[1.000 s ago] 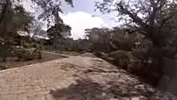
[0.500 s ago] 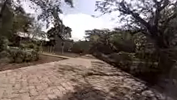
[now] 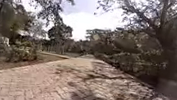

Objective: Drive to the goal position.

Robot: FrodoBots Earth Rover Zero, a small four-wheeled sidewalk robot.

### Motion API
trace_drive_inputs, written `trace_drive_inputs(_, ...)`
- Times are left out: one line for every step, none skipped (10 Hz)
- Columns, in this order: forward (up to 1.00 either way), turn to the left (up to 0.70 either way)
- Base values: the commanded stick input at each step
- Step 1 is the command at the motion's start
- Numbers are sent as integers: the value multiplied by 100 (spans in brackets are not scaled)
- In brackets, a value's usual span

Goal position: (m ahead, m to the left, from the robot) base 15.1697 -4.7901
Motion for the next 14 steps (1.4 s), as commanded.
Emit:
trace_drive_inputs(70,0)
trace_drive_inputs(70,0)
trace_drive_inputs(70,0)
trace_drive_inputs(70,0)
trace_drive_inputs(70,0)
trace_drive_inputs(70,0)
trace_drive_inputs(70,0)
trace_drive_inputs(70,0)
trace_drive_inputs(70,0)
trace_drive_inputs(70,0)
trace_drive_inputs(70,0)
trace_drive_inputs(70,0)
trace_drive_inputs(70,0)
trace_drive_inputs(70,0)
